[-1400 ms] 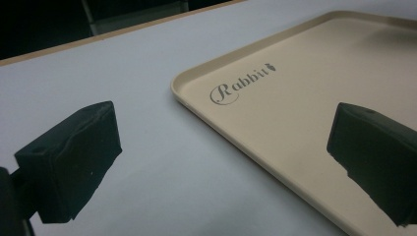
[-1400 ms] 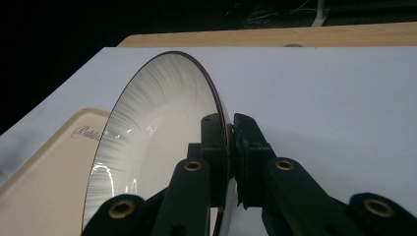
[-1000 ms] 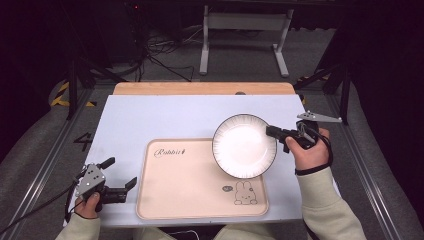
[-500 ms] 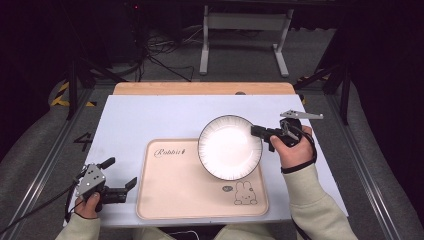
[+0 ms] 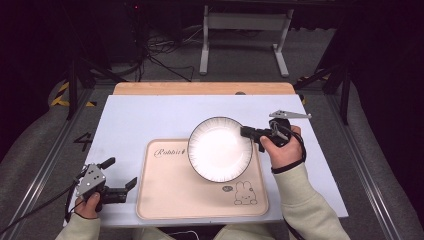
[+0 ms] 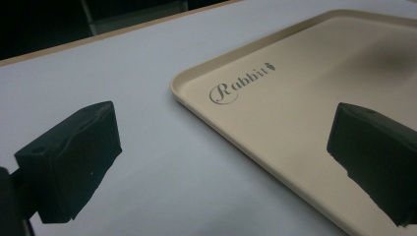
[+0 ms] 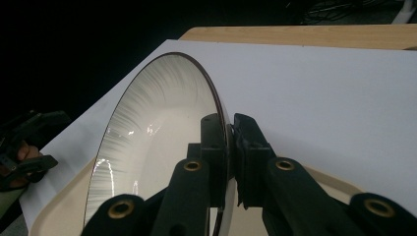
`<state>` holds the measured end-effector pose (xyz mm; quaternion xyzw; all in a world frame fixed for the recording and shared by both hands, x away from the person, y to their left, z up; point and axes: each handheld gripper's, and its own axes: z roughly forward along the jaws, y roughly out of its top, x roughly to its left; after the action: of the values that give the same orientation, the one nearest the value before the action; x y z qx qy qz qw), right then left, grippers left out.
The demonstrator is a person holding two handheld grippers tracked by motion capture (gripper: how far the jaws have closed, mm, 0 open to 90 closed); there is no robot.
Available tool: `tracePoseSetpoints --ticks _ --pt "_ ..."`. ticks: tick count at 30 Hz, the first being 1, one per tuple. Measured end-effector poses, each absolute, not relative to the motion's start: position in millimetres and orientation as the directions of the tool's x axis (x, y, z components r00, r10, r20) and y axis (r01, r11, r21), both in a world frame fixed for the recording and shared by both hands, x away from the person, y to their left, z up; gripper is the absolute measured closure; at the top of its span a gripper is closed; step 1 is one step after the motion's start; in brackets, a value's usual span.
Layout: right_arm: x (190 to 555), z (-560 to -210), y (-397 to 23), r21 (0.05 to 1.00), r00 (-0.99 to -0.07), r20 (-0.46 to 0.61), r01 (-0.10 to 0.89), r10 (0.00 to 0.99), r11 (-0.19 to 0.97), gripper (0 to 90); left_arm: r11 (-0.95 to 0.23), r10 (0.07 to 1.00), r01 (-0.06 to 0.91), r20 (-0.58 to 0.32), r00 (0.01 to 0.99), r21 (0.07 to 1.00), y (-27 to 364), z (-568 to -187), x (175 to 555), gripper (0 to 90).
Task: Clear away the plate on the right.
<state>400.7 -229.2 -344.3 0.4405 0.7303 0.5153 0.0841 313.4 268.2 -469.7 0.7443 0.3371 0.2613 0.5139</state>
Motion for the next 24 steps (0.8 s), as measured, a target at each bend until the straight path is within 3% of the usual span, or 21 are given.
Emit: tracePoseSetpoints --ticks 24 --pt "408.0 -374.8 -198.0 0.780 -0.629 0.340 0.604 0.699 0.165 84.7 -0.247 0.769 0.231 0.046 0.637 0.941 268.0 -469.7 313.0 0.4"
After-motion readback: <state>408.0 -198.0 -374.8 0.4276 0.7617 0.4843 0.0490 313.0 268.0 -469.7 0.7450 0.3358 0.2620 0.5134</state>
